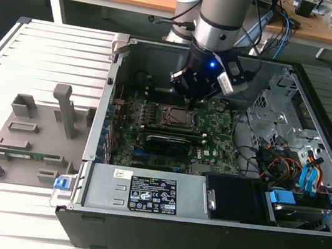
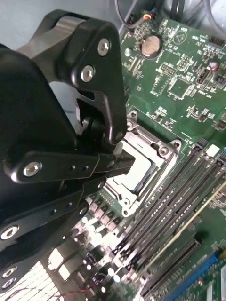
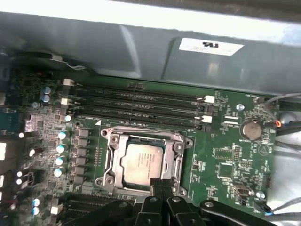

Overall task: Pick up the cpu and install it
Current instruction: 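Install the first cpu locking lever, then install the second cpu locking lever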

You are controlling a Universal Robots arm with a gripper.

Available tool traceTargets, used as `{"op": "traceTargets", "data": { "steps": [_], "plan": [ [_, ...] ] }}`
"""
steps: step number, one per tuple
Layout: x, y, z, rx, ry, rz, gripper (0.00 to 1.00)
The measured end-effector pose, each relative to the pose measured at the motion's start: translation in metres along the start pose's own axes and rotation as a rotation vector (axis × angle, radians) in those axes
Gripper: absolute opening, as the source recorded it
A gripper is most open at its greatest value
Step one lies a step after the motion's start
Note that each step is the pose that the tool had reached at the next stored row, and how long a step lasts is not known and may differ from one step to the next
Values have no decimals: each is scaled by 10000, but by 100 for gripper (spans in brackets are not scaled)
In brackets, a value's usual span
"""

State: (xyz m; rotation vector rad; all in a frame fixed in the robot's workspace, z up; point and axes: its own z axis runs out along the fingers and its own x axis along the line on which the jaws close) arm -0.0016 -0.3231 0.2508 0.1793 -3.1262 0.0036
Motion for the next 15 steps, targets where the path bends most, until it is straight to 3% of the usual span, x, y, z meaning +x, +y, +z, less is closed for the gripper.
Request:
{"op": "traceTargets", "data": {
  "steps": [3,11,12,14,15],
  "plan": [
    [1,0,-68,41,3,1,11],
    [1,0,-70,41,4,1,11],
    [-2,-27,-69,41,11,1,11],
    [7,-228,-47,12,31,0,11],
    [12,-268,-42,-1,30,-1,11]
  ]
}}
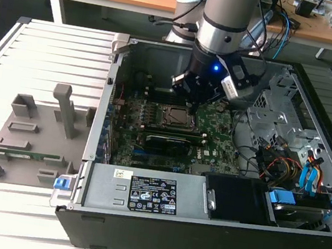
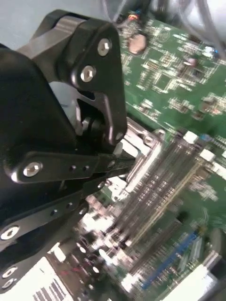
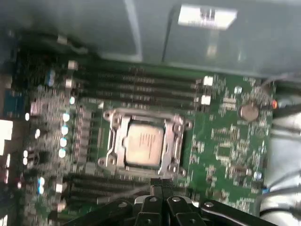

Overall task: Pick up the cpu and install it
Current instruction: 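Install the second cpu locking lever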

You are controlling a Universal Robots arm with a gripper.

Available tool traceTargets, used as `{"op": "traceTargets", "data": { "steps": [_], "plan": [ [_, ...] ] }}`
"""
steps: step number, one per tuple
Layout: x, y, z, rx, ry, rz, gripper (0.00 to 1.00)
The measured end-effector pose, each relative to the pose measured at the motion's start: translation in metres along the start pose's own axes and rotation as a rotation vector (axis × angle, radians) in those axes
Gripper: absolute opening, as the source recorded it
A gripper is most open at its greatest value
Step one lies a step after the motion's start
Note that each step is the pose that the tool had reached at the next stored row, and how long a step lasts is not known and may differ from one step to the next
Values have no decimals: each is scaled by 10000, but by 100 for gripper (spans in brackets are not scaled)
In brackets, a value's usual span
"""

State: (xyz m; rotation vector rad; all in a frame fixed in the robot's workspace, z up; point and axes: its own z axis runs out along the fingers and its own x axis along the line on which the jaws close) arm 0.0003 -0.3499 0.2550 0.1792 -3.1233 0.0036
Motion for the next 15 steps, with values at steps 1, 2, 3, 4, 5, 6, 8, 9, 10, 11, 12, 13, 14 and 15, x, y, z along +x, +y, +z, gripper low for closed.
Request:
{"op": "traceTargets", "data": {
  "steps": [1,2,3,4,5,6,8,9,10,11,12,13,14,15],
  "plan": [
    [11,-63,14,-73,-9,0,11],
    [33,-122,29,-160,-19,-1,11],
    [74,-171,48,-241,-29,-1,11],
    [125,-190,61,-336,-39,-3,11],
    [190,-198,77,-438,-51,-6,11],
    [253,-193,95,-499,-59,-5,11],
    [318,-187,107,-552,-64,-7,11],
    [385,-182,132,-606,-71,-6,11],
    [447,-183,169,-656,-76,-9,11],
    [503,-183,215,-705,-83,-8,11],
    [537,-180,249,-718,-84,-8,11],
    [550,-181,269,-721,-83,-9,11],
    [560,-181,290,-724,-84,-9,11],
    [570,-180,314,-730,-85,-9,11]
  ]
}}
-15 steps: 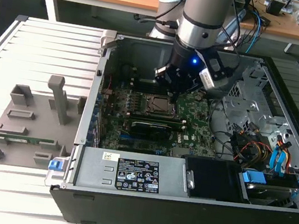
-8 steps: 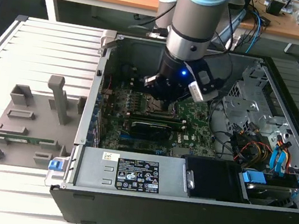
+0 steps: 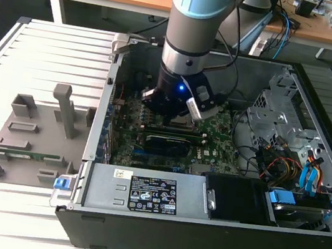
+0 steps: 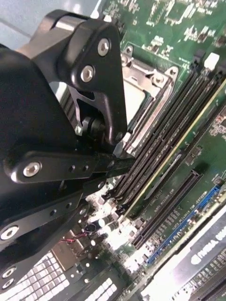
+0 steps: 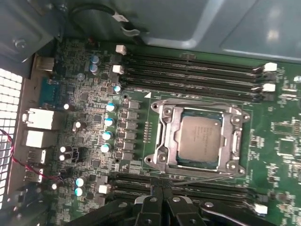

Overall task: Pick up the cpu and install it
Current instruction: 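Install the second cpu locking lever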

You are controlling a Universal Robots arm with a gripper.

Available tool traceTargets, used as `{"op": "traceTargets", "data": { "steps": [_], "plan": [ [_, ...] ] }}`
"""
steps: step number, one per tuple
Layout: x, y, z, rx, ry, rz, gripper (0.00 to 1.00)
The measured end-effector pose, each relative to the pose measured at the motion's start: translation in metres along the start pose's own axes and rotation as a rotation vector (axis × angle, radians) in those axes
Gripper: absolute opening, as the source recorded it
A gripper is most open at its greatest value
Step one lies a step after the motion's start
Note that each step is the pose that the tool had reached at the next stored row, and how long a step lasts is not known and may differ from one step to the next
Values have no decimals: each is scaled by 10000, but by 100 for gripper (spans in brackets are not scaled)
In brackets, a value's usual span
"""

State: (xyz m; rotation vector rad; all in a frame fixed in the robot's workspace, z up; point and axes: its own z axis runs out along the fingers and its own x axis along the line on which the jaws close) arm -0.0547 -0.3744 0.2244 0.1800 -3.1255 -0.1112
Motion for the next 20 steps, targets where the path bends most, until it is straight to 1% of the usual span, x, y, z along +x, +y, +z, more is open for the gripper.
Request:
{"op": "traceTargets", "data": {
  "steps": [3,4,6,7,8,9,11,12,13,14,15,17,18,19,20],
  "plan": [
    [40,2,43,-28,-4,0,11],
    [79,4,73,-62,-6,-1,11],
    [102,4,131,-104,-11,-3,11],
    [107,8,155,-176,-18,-13,11],
    [112,16,175,-305,-35,-19,11],
    [116,20,188,-370,-41,-23,11],
    [120,32,215,-410,-39,-35,11],
    [117,54,242,-448,-53,-45,11],
    [122,78,189,-434,-111,-72,11],
    [108,83,154,-402,-108,-69,11],
    [73,88,153,-381,-105,-69,11],
    [-68,108,154,-344,-92,-68,11],
    [-168,130,155,-326,-73,-68,11],
    [-242,156,156,-299,-54,-66,11],
    [-275,173,157,-283,-49,-66,11]
  ]
}}
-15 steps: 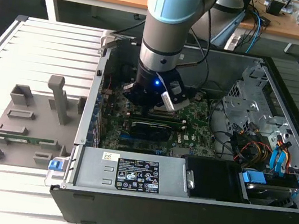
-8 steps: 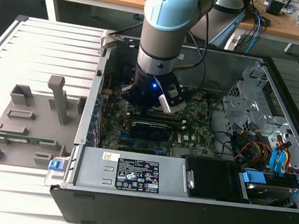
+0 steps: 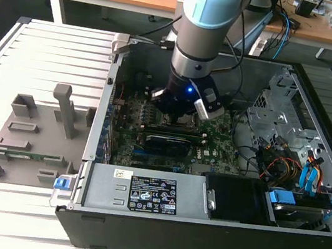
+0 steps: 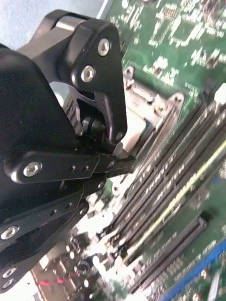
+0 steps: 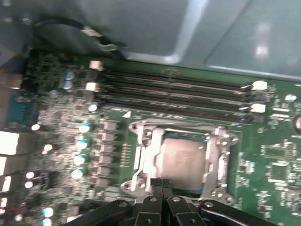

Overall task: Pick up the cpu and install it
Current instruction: 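Install the second cpu locking lever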

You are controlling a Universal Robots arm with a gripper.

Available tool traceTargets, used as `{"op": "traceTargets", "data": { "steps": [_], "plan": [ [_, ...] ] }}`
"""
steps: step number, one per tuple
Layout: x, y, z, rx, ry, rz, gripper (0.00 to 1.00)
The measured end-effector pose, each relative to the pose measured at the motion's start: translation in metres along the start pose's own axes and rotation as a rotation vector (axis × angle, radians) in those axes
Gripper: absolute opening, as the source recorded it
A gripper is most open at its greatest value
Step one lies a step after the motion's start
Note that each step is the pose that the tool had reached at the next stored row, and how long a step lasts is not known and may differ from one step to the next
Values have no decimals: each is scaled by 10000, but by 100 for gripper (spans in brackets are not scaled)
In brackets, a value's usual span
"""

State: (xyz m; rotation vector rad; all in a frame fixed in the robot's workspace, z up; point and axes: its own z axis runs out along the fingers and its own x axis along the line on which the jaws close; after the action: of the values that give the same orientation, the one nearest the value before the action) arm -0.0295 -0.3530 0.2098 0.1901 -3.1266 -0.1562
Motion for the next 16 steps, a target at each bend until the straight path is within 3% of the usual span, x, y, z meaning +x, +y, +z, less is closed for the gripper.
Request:
{"op": "traceTargets", "data": {
  "steps": [2,5,7,11,16],
  "plan": [
    [-70,51,5,69,12,2,11],
    [-121,165,-3,395,53,6,11],
    [-131,216,-84,610,78,9,11],
    [-134,251,-246,766,98,9,11],
    [-134,260,-316,784,99,10,11]
  ]
}}
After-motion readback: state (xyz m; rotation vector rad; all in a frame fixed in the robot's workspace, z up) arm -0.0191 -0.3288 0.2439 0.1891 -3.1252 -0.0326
